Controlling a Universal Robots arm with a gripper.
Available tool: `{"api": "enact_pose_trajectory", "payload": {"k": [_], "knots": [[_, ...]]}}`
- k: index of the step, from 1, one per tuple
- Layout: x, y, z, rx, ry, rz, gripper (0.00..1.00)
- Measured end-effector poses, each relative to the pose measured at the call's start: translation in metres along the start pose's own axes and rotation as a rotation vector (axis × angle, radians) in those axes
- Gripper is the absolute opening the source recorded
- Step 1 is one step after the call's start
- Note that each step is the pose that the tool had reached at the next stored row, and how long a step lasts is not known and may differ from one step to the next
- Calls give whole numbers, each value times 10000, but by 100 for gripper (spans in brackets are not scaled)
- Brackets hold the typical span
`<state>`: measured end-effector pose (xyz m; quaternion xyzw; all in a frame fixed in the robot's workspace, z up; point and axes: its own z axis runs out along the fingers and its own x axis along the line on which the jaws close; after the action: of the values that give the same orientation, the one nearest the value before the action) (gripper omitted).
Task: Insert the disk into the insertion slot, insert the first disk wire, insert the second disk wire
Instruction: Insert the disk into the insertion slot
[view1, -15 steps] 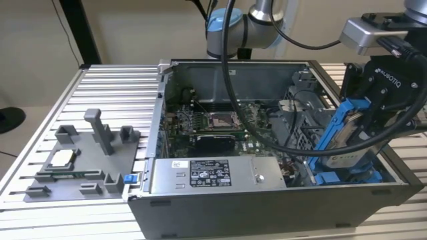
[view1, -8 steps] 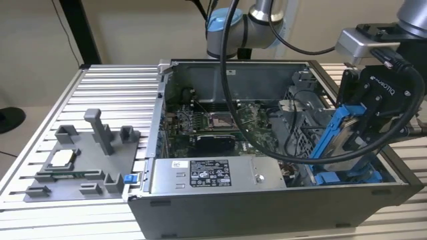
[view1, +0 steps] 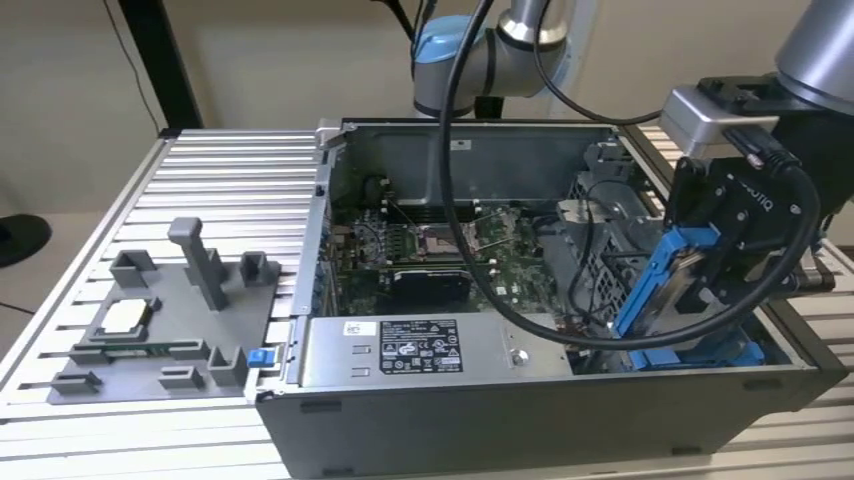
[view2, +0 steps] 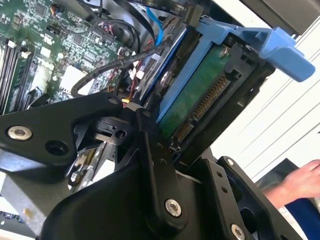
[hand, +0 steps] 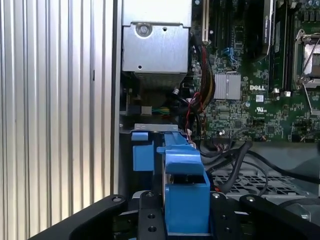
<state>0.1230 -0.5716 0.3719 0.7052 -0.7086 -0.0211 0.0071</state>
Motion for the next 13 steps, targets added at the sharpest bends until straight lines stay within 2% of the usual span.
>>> {"api": "enact_pose_trajectory", "payload": {"k": [4,5,7,13], "knots": [[0,0,1,0,-2,0,0],[0,0,1,-2,-5,0,100],[0,1,-21,-3,1,1,100],[-3,12,-263,-9,-4,1,100]]}}
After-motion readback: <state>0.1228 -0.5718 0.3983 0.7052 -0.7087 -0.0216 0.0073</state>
